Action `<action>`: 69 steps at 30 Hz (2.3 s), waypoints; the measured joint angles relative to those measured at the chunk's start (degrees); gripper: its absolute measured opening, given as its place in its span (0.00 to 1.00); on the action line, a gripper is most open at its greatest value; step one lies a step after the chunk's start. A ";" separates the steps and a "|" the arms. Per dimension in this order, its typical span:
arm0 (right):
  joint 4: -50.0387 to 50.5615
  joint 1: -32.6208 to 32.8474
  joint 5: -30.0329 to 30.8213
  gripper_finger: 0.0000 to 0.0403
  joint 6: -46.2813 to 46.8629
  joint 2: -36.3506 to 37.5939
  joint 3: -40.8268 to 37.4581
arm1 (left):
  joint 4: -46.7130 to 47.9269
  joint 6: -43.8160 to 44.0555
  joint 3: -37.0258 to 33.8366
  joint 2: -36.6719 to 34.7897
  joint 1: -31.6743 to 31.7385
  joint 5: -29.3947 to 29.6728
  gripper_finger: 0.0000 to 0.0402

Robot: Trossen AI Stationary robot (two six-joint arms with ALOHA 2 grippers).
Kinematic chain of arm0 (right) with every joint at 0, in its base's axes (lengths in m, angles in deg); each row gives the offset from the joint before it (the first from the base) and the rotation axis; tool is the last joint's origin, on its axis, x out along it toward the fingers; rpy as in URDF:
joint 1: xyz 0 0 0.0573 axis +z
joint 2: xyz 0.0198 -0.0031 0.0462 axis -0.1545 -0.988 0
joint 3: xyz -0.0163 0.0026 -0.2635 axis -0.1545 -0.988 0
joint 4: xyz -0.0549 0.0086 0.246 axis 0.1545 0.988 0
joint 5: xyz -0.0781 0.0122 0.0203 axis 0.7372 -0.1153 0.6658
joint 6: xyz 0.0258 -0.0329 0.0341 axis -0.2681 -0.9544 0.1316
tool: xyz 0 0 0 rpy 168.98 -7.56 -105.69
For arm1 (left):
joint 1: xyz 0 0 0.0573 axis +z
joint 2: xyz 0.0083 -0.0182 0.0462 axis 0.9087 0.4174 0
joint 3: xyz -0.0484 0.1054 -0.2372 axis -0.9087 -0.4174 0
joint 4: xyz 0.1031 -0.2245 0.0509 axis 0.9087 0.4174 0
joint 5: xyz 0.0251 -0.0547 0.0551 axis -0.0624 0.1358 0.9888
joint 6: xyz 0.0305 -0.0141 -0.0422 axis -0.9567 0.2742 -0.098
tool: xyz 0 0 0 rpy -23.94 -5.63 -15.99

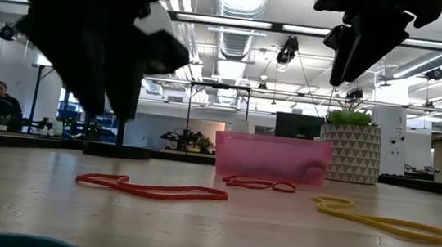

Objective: Pick and place rubber bands into bin
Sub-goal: Put the red rubber band into the pink bin

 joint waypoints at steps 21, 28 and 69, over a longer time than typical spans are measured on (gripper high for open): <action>4.99 -0.02 -0.11 0.51 -1.11 0.31 -0.04 | -2.68 8.07 0.42 6.23 0.45 2.84 0.27; 3.74 -0.02 -0.07 0.51 -0.90 0.31 -0.04 | -2.75 7.98 0.42 6.51 2.53 2.69 0.27; 3.41 -0.04 1.53 0.51 3.64 0.26 -4.14 | -3.09 4.44 0.55 10.09 8.50 -0.46 0.27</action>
